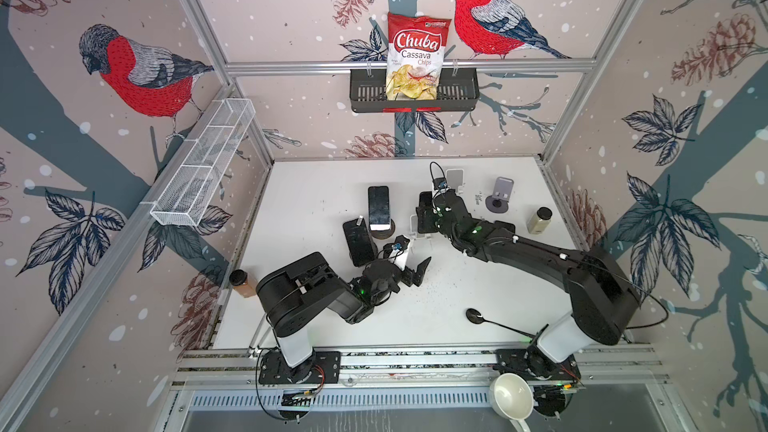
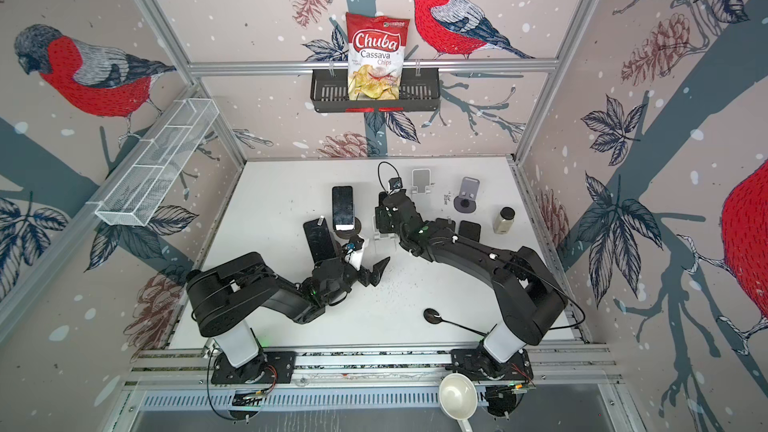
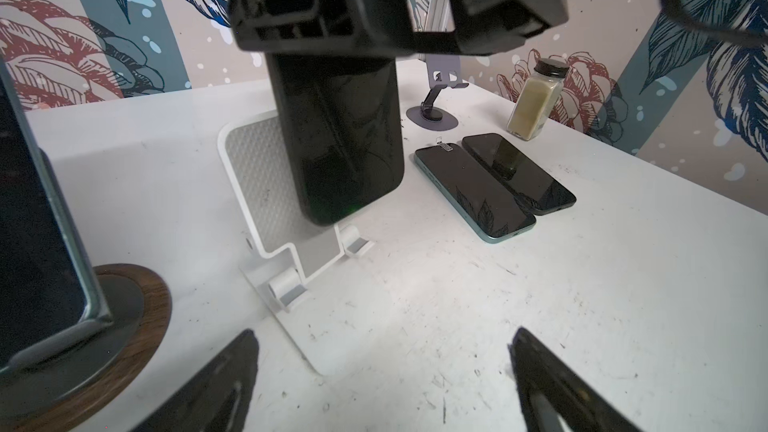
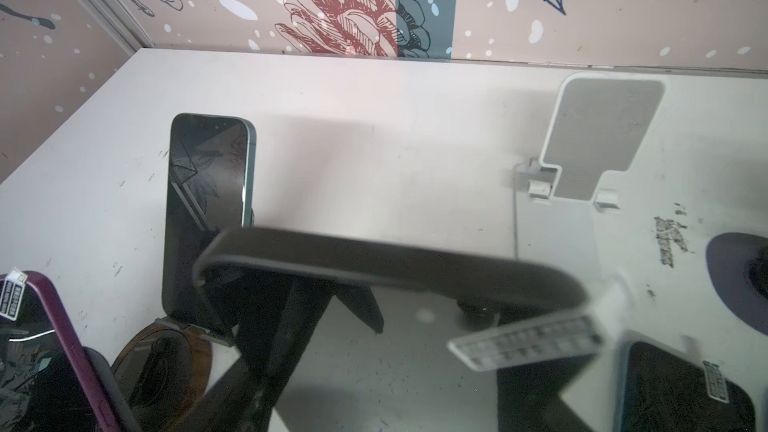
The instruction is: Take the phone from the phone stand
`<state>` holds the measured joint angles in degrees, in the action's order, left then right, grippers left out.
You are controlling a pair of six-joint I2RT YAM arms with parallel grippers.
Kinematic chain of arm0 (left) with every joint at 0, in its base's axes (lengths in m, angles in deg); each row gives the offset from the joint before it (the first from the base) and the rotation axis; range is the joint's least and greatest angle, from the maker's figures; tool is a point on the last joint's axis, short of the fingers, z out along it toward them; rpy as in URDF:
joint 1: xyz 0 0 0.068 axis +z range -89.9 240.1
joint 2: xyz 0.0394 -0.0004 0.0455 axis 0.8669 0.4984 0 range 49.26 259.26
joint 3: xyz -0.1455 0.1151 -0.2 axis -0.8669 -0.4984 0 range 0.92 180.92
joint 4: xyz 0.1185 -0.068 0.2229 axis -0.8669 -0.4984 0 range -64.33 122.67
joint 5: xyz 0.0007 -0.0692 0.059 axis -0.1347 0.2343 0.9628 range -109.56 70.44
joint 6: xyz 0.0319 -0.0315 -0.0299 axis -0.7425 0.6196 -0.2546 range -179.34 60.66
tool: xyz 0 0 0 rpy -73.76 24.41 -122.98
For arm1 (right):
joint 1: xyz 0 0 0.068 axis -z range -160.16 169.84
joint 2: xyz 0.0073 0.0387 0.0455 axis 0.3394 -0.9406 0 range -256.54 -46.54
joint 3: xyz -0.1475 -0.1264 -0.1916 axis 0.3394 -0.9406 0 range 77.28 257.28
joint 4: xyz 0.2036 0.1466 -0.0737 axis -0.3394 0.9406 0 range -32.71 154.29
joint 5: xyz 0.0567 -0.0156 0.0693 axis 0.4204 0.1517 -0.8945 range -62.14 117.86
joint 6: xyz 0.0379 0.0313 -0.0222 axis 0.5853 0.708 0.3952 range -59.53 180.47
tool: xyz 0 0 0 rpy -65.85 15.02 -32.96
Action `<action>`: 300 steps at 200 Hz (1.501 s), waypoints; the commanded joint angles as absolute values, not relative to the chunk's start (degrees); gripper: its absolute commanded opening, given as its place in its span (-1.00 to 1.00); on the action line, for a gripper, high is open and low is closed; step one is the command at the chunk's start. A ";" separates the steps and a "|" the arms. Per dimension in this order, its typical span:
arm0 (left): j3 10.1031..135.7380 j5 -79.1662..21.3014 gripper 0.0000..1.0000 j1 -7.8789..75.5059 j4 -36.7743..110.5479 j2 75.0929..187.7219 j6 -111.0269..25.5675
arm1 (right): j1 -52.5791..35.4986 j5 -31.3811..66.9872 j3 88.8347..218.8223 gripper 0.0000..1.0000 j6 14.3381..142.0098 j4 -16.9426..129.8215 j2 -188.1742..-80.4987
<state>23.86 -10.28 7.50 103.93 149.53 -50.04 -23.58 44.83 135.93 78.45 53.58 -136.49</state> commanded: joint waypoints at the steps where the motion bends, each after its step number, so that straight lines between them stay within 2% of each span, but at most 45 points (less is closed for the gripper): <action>1: 24.10 -9.48 0.87 7.63 103.99 149.11 -49.25 | -22.65 43.44 135.30 0.27 79.37 54.03 -134.69; 138: 27.06 -7.77 0.85 7.63 98.56 148.54 -48.27 | -16.30 34.81 132.91 0.26 81.47 63.38 -131.08; 208: 30.70 -6.24 0.85 7.63 90.06 145.65 -48.77 | -13.83 29.73 133.35 0.26 81.33 67.51 -134.46; 300: 30.28 -9.05 0.86 7.63 89.41 142.27 -48.76 | -11.33 26.37 137.71 0.27 80.62 73.73 -142.51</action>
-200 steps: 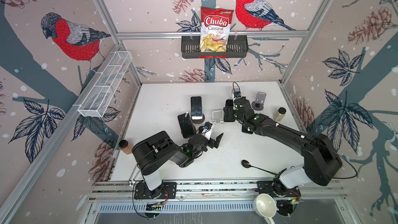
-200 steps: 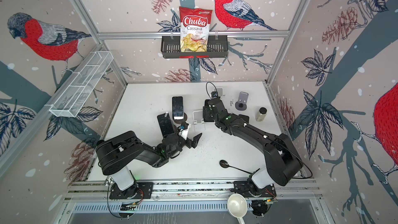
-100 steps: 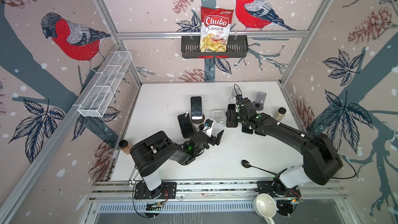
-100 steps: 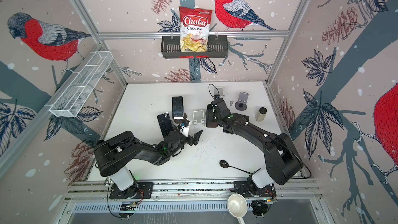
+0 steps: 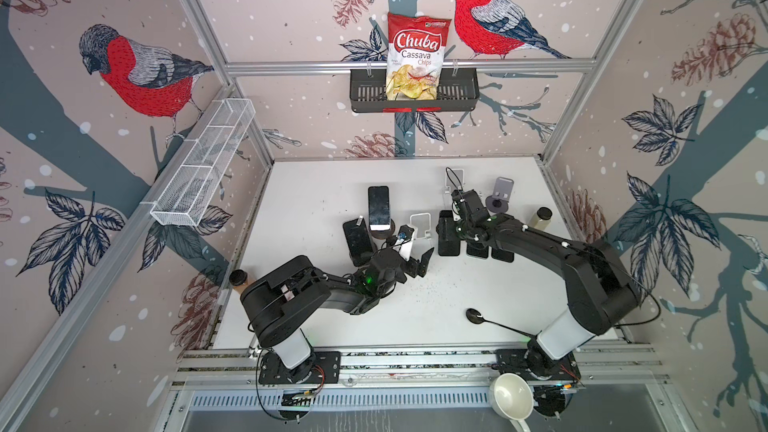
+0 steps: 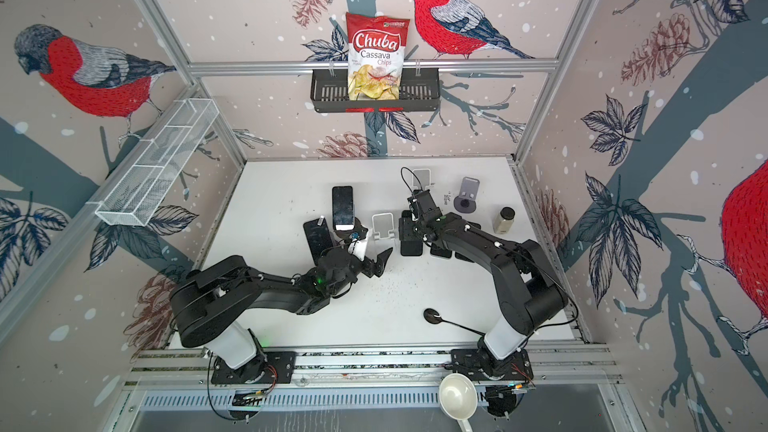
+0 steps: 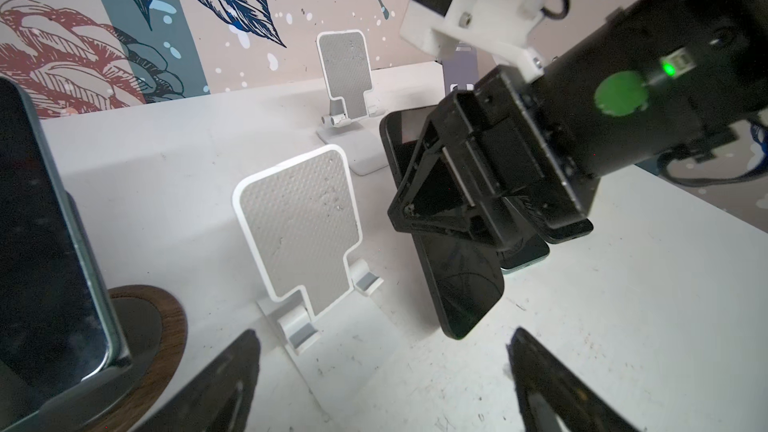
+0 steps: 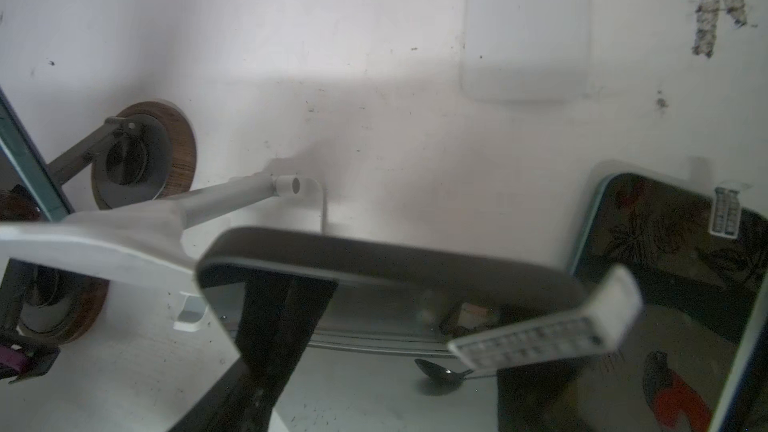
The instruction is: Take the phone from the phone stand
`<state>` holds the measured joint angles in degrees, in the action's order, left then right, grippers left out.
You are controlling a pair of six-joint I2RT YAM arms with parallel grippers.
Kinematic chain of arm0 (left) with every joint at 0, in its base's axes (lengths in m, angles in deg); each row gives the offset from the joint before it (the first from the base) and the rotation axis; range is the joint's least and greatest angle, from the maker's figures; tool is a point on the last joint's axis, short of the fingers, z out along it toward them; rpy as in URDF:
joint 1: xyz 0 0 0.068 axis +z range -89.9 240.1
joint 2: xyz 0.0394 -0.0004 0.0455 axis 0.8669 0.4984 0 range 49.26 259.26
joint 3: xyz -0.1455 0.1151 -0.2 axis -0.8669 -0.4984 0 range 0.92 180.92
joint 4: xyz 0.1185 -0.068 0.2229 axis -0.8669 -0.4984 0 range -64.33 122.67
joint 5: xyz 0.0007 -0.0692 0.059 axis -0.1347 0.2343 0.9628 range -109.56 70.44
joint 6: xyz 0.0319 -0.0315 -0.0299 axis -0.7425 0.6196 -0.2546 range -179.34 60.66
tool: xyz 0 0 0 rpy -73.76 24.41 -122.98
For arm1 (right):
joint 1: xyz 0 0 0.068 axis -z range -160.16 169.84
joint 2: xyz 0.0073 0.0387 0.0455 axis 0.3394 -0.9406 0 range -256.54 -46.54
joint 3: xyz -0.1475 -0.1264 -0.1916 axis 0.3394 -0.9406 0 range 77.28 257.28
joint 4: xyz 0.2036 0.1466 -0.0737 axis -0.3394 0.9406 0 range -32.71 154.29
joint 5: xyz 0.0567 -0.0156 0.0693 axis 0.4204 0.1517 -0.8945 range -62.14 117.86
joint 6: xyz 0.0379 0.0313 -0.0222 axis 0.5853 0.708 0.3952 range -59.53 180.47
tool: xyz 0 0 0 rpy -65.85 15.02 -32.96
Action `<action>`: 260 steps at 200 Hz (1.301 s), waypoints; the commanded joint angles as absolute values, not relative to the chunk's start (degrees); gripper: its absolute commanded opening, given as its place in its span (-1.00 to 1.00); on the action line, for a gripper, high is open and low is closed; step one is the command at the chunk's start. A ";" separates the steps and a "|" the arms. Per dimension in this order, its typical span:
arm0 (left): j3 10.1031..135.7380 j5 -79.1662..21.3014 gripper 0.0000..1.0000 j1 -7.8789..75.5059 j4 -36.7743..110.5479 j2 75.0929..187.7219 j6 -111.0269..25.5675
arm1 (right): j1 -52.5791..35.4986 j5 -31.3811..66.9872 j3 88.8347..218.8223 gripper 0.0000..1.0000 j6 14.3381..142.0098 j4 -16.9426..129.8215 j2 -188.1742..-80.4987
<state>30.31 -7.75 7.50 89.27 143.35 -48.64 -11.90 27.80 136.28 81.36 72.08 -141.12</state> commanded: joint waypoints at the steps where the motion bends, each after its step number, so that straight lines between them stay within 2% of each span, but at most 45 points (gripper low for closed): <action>1: 30.28 -9.12 0.85 7.59 89.38 142.22 -48.77 | -11.30 26.28 137.77 0.27 80.61 73.81 -142.60; 57: 30.59 -7.59 0.86 7.63 86.99 139.90 -48.38 | -10.24 25.83 142.04 0.29 79.87 78.73 -148.07; 123: 36.99 -2.76 0.85 7.63 73.63 139.18 -46.03 | -8.77 25.48 142.49 0.29 80.98 79.00 -151.50; 260: 40.19 -0.67 0.84 7.63 67.64 140.58 -46.68 | -8.37 28.53 143.17 0.37 83.59 79.93 -155.51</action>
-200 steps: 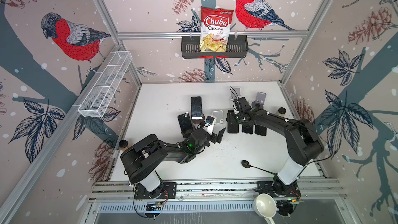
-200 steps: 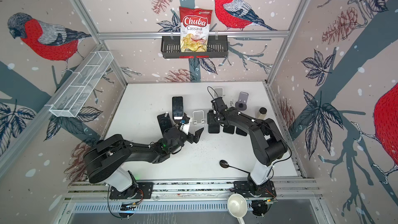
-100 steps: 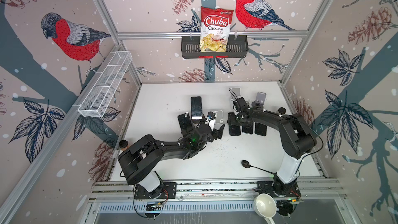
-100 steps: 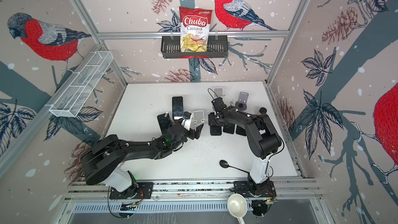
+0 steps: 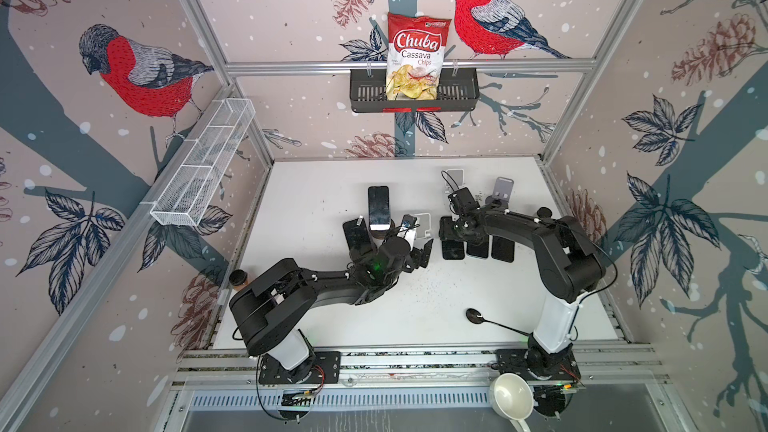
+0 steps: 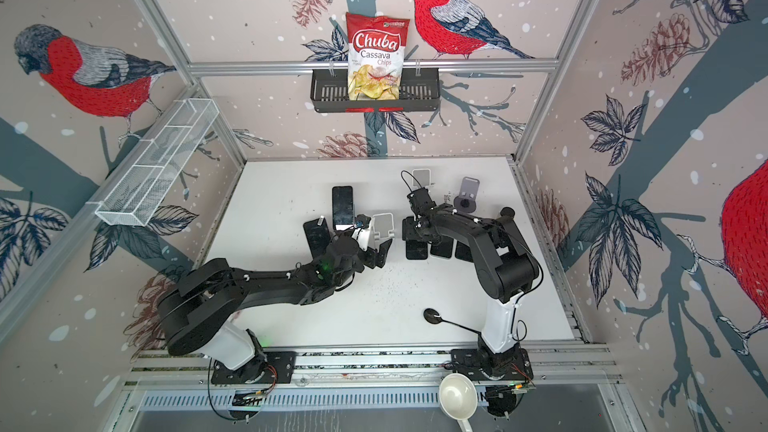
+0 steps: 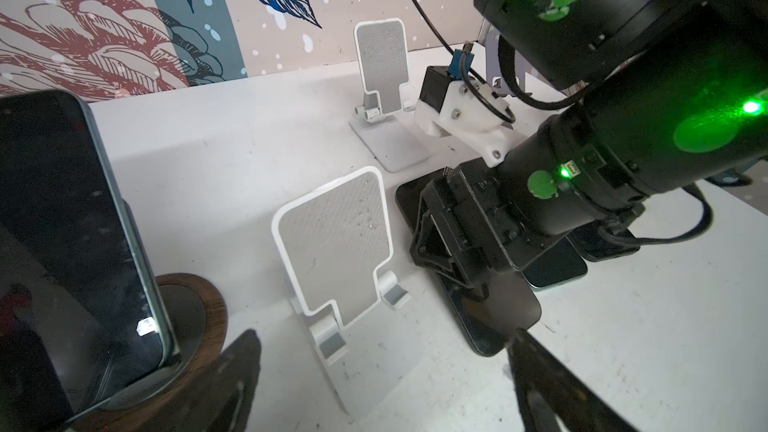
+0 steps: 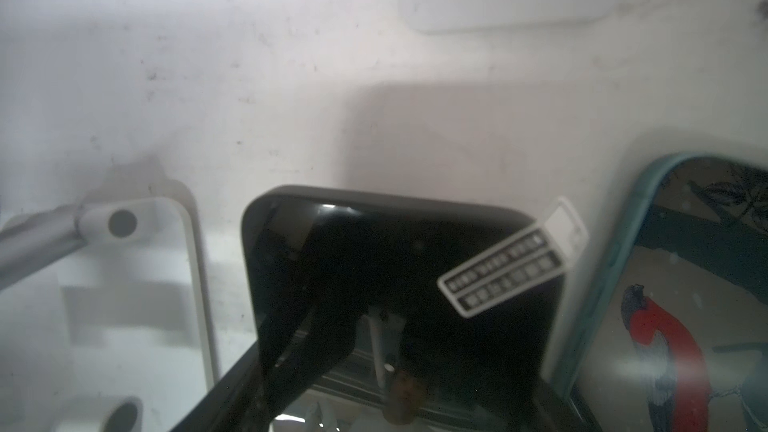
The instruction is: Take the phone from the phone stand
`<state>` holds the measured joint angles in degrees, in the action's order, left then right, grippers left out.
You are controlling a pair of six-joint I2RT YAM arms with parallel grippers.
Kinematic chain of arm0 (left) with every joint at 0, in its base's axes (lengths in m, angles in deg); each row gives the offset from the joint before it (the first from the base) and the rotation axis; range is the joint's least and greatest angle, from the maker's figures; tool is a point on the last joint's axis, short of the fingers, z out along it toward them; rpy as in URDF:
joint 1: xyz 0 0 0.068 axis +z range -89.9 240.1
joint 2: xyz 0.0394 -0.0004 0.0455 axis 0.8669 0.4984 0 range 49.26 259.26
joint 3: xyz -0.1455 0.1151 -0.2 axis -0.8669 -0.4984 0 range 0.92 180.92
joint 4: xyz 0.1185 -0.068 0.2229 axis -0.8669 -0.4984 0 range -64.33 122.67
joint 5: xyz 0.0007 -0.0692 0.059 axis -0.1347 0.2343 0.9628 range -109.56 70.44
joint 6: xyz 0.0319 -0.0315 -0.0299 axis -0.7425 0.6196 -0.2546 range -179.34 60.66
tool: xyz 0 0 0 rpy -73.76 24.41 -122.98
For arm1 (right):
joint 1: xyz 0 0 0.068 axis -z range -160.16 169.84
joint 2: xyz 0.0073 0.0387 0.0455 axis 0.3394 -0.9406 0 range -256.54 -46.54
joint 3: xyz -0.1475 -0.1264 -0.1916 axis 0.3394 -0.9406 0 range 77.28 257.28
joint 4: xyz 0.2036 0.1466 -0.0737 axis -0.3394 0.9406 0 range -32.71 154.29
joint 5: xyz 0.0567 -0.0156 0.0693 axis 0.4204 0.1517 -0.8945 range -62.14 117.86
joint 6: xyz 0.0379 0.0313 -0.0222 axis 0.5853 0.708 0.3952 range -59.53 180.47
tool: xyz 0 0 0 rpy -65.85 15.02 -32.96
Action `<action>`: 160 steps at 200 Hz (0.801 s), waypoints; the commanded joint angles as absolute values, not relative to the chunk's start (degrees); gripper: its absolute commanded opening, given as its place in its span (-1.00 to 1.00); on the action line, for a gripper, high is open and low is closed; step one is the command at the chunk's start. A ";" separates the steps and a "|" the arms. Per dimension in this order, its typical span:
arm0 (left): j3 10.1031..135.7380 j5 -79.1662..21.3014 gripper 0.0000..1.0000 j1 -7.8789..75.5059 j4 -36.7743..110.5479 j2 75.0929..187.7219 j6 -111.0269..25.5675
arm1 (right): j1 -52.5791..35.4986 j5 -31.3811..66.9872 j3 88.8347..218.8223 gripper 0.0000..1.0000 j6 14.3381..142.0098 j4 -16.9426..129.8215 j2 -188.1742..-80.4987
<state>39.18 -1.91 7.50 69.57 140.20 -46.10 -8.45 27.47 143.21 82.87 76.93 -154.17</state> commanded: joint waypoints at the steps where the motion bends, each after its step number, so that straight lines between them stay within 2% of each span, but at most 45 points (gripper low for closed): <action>1: 40.24 -0.63 0.84 7.63 67.56 140.63 -46.72 | -8.37 28.50 143.18 0.37 83.59 79.99 -155.56; 43: 41.95 0.24 0.84 7.63 64.71 140.82 -47.45 | -8.37 28.69 143.55 0.50 83.66 80.58 -155.78; 160: 43.37 0.89 0.84 7.63 63.09 141.95 -48.14 | -8.81 29.24 142.14 0.58 84.30 80.36 -156.40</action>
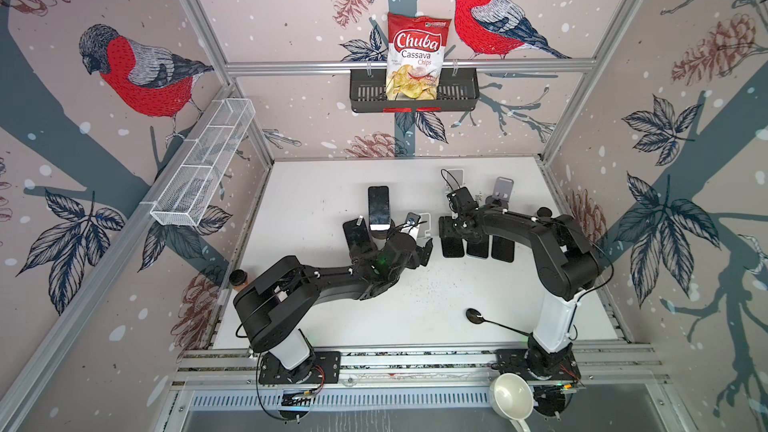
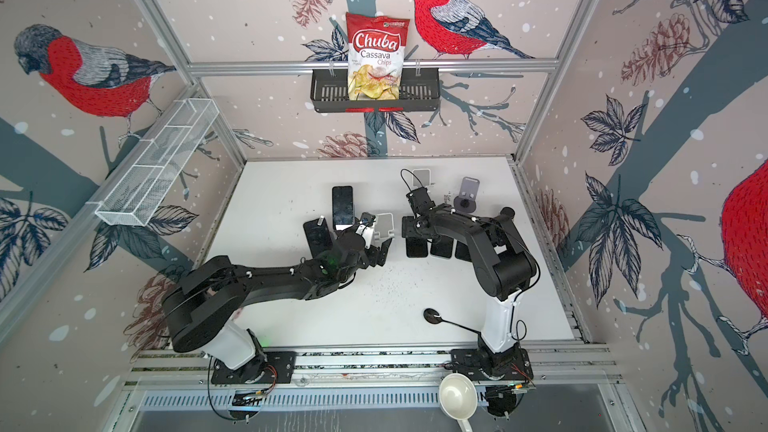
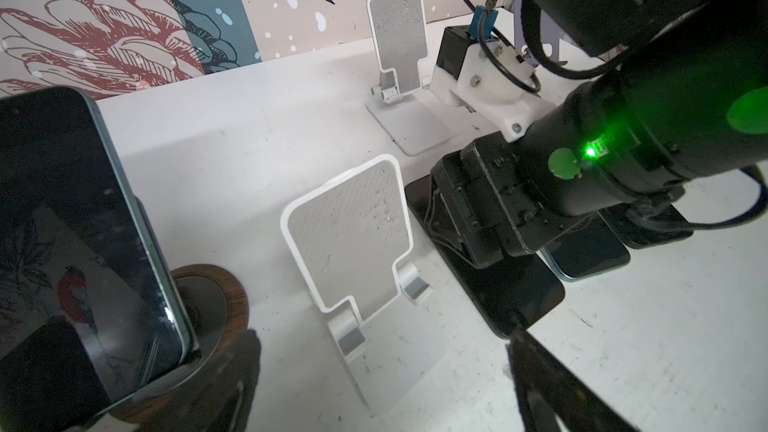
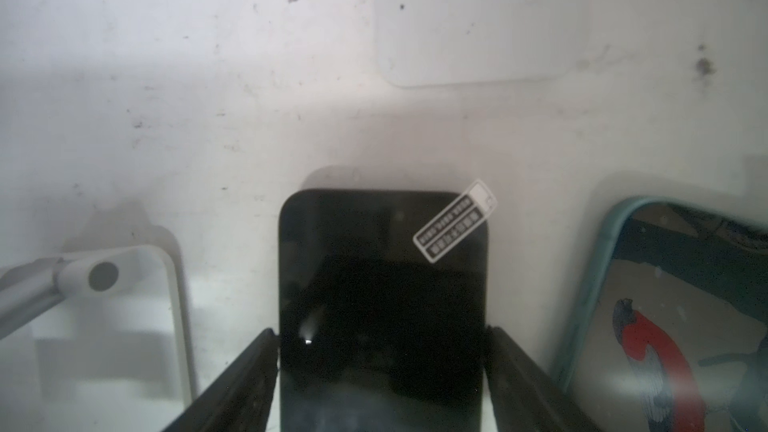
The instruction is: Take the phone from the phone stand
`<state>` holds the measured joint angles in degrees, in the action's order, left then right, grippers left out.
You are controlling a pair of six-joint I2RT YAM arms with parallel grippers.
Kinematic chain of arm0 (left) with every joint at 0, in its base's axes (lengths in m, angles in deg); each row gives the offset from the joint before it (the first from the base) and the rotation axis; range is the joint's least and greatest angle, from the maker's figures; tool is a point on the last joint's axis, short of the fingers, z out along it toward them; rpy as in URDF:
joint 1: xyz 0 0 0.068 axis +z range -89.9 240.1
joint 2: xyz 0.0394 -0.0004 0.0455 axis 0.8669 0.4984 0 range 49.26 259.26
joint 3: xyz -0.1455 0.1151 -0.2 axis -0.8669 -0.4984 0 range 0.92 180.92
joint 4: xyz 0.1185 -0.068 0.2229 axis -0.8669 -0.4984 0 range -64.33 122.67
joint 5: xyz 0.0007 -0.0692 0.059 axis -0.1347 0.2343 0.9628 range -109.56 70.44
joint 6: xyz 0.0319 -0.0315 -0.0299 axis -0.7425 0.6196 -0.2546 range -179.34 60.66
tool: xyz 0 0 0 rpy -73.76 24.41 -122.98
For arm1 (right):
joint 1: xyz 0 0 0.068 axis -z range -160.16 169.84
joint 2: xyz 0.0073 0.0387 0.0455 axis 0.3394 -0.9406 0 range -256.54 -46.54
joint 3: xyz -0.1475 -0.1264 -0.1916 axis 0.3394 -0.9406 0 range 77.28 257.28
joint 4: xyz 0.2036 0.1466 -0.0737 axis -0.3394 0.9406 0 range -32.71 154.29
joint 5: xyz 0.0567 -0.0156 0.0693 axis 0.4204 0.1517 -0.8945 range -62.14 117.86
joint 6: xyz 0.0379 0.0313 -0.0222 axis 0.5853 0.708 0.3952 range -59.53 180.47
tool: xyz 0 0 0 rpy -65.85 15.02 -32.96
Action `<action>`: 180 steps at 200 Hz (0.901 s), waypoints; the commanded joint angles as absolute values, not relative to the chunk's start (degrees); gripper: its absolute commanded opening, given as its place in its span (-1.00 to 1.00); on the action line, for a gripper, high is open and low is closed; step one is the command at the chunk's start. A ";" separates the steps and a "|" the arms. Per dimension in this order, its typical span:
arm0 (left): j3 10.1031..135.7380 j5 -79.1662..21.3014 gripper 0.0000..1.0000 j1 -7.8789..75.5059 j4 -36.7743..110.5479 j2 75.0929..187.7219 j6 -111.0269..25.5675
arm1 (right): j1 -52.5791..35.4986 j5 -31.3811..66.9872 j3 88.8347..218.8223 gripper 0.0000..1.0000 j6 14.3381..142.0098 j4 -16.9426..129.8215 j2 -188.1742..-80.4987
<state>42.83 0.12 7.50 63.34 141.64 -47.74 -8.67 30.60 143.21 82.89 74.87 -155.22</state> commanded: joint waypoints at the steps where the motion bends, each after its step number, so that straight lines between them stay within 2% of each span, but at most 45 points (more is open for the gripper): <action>1: 43.41 0.91 0.84 7.63 63.04 141.97 -48.16 | -8.81 29.21 142.14 0.58 84.30 80.38 -156.40; 42: 44.42 1.05 0.84 7.63 62.05 142.55 -48.18 | -8.72 28.76 142.90 0.60 84.12 80.29 -155.32; 86: 47.82 2.79 0.79 7.61 58.45 144.19 -47.59 | -8.28 28.79 144.77 0.73 83.77 80.16 -151.31; 126: 53.23 9.27 0.76 7.54 51.83 146.59 -44.22 | -7.27 27.86 145.30 0.83 83.69 79.39 -145.63; 180: 60.97 12.14 0.76 7.54 44.08 150.10 -40.18 | -4.30 29.03 142.69 0.99 84.05 76.48 -136.02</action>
<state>57.91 9.32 7.48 49.11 148.81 -43.63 -5.19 28.06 143.86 83.30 78.52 -139.13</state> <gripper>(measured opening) 0.878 0.991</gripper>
